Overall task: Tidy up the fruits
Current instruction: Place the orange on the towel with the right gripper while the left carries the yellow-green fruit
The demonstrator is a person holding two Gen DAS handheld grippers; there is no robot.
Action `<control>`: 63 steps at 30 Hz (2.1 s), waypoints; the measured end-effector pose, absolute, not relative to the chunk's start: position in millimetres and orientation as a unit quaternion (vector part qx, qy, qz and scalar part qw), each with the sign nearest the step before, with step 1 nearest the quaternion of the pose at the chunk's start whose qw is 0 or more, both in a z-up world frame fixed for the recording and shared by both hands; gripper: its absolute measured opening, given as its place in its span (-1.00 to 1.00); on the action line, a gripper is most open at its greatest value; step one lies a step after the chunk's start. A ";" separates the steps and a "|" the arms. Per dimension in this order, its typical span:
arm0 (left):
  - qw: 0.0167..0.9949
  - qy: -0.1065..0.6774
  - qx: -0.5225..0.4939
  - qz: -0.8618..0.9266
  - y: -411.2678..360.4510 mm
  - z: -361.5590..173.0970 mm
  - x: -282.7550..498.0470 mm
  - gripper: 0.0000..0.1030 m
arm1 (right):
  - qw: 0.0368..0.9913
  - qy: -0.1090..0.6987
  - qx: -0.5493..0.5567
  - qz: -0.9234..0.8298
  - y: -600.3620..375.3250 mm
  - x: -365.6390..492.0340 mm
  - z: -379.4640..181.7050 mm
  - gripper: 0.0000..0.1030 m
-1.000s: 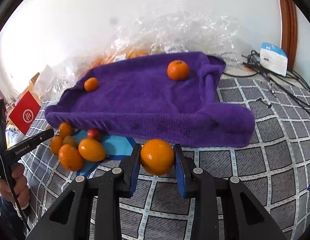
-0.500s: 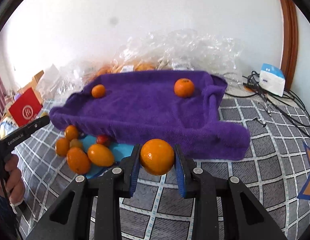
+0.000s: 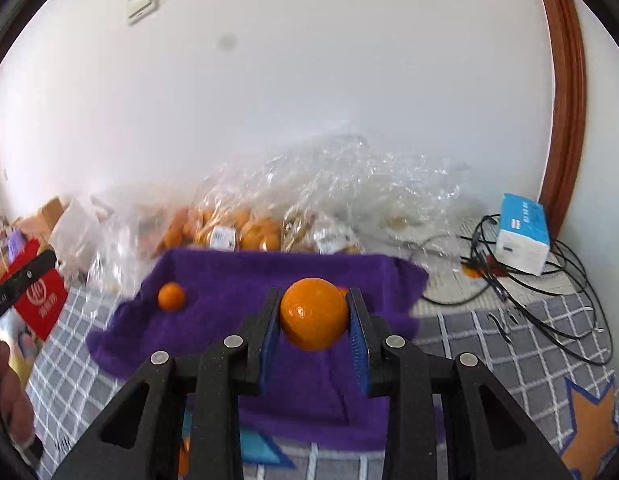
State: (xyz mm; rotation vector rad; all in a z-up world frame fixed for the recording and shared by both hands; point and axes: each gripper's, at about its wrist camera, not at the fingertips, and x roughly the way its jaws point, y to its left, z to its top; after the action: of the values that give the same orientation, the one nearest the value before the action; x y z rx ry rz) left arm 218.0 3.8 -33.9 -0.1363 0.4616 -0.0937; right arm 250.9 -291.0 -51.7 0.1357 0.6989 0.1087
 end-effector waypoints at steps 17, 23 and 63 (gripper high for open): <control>0.952 0.294 -0.080 -0.021 0.2 -121.8 264.0 -0.55 | 0.904 0.415 0.091 0.050 -300.6 276.0 -137.9 -0.38; 0.951 0.297 -0.085 -0.022 -0.3 -126.0 264.3 -0.55 | 0.907 0.409 0.084 0.050 -296.6 275.9 -144.0 -0.38; 0.943 0.330 -0.045 -0.025 -15.9 -140.1 271.0 -0.55 | 0.901 0.425 0.076 0.042 -292.7 279.8 -157.9 -0.38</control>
State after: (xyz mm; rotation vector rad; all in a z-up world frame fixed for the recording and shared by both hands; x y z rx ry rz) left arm 271.0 -15.9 -140.1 -0.0920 0.6720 -0.0520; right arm 279.8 -292.7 -157.9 0.1569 0.8788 0.0859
